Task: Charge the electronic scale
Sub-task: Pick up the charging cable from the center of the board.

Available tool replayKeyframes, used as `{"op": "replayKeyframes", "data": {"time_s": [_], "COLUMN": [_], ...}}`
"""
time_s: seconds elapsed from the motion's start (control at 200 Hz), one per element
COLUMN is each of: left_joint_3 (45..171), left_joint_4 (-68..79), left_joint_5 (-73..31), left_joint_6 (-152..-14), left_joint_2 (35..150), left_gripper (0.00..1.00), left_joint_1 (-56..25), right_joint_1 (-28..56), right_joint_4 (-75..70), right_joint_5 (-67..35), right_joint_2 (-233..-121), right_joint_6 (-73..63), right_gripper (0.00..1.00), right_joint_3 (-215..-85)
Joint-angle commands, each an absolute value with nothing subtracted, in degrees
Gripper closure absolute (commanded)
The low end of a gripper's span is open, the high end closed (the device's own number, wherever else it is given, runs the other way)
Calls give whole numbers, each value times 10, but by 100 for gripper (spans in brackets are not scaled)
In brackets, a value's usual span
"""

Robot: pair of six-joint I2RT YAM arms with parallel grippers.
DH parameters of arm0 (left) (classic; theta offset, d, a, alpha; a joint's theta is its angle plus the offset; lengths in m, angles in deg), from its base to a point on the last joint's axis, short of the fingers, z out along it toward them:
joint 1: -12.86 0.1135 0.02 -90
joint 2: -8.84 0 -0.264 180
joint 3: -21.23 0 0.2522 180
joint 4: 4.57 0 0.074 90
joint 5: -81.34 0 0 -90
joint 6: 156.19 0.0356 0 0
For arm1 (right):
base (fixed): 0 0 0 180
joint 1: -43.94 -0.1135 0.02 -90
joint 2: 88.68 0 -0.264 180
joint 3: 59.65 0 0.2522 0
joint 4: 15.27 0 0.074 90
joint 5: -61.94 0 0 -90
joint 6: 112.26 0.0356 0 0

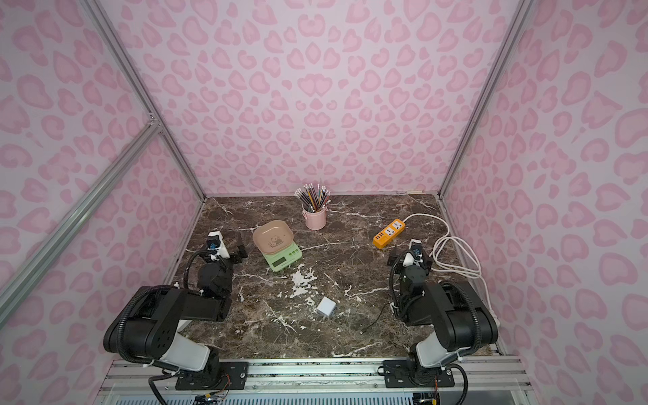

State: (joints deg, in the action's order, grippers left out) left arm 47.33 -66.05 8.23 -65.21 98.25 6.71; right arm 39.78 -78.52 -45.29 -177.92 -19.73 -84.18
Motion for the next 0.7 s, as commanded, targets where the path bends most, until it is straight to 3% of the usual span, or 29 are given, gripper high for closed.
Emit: {"op": "replayKeyframes", "data": {"time_s": [0.0,0.695], "left_joint_3": [475,475], "left_joint_4": [-671,-671], "left_joint_5": [80,80], "left_joint_6": [-653,-654], "left_joint_2": [982,982], "left_gripper": [4,4], "left_joint_1": [67,67], "right_joint_1": [397,406], "right_joint_4": [-805,-791], "right_joint_5": [-460,-440], "right_joint_2": [-1780,-1776], "right_joint_6": [-199,-194], "right_gripper": [0,0], "right_joint_3": [-843,-846]}}
